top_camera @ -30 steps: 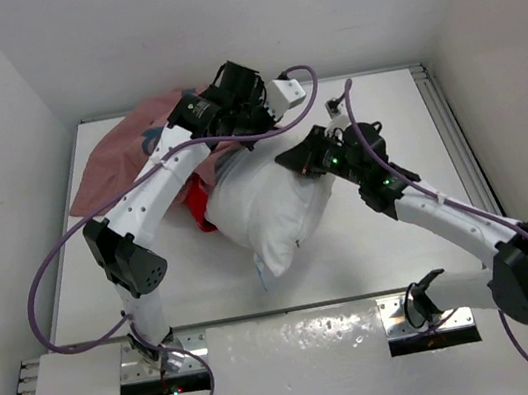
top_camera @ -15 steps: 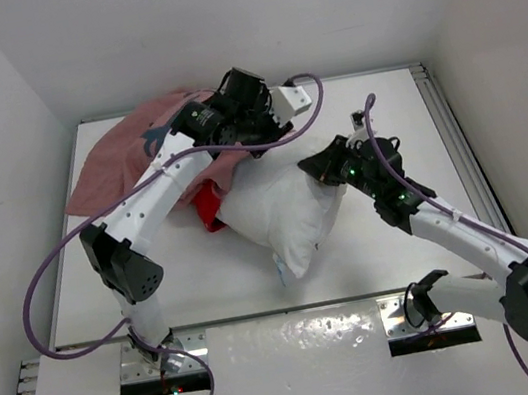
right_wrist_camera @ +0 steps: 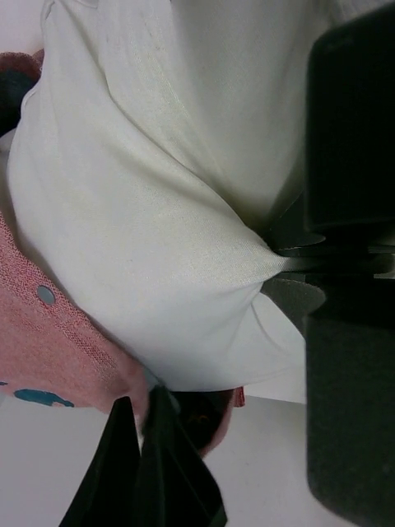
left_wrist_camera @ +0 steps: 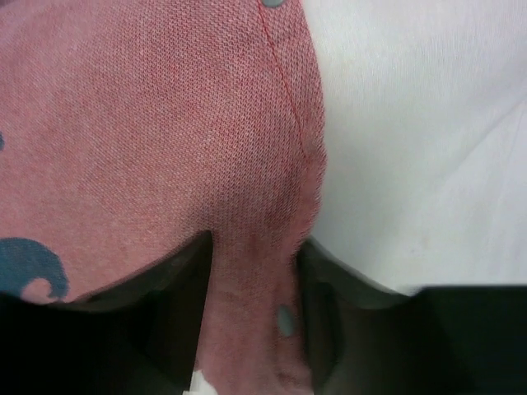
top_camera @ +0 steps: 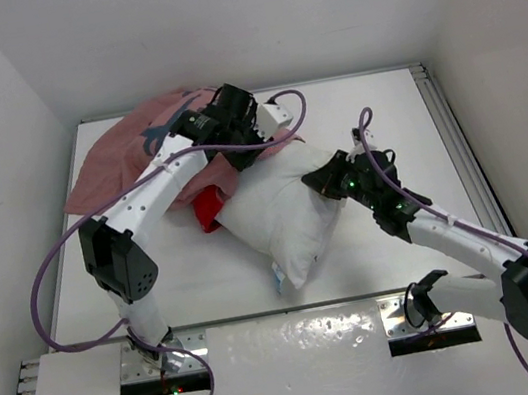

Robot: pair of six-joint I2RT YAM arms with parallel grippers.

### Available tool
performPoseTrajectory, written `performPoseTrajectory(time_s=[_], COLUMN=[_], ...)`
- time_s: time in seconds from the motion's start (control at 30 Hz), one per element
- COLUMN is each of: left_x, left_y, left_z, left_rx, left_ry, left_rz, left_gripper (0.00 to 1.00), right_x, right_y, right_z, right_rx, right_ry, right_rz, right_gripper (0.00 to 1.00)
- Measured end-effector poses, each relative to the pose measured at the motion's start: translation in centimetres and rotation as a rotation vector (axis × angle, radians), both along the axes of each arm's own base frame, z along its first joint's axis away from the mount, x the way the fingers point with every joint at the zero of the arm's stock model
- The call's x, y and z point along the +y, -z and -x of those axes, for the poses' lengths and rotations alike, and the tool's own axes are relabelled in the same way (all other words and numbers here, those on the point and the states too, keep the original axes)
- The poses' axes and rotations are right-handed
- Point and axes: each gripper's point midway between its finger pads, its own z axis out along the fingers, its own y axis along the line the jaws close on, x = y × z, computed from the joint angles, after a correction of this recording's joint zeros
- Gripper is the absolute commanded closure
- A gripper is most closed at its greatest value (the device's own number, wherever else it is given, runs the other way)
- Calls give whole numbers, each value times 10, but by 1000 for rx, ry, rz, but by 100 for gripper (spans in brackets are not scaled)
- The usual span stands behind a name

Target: Put the pillow into the pillowcase

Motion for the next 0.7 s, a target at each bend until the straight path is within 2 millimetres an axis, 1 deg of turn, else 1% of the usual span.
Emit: performPoseTrajectory(time_s=[0.03, 0.13, 0.2, 0.27, 0.33, 0.4, 0.43, 0.53, 0.57, 0.63, 0.67, 0.7], left_x=[-2, -4, -12, -30, -51, -69, -76, -87, -89, -91, -92, -93], left_y=[0, -2, -10, -30, -58, -87, -100, -140, -152, -164, -171, -176], left_z=[1, 2, 1, 1, 7, 17, 23, 37, 40, 45, 47, 48], left_rx=[2, 5, 0, -30, -75, -117, -128, -160, -171, -184, -190, -200], left_ry=[2, 8, 24, 62, 126, 188, 217, 279, 295, 315, 321, 325], left_rz=[3, 7, 19, 55, 111, 173, 207, 309, 339, 374, 391, 406], left_gripper=[100, 100, 100, 100, 100, 100, 100, 100, 100, 100, 100, 100], right_x=[1, 4, 6, 10, 15, 21, 24, 32, 35, 35, 33, 32], right_y=[0, 0, 1, 3, 0, -14, -27, -78, -112, -160, -180, -194], right_z=[0, 2, 2, 1, -3, -13, -20, -38, -45, -52, -55, -56], right_rx=[0, -1, 0, 4, 5, -22, -43, -151, -232, -349, -399, -434], right_ry=[-2, -9, -14, -21, -29, -36, -39, -43, -36, -20, -7, 0], right_rz=[0, 1, 2, 8, 18, 23, 26, 11, -6, -35, -44, -46], right_gripper=[100, 100, 100, 100, 100, 100, 100, 100, 100, 100, 100, 100])
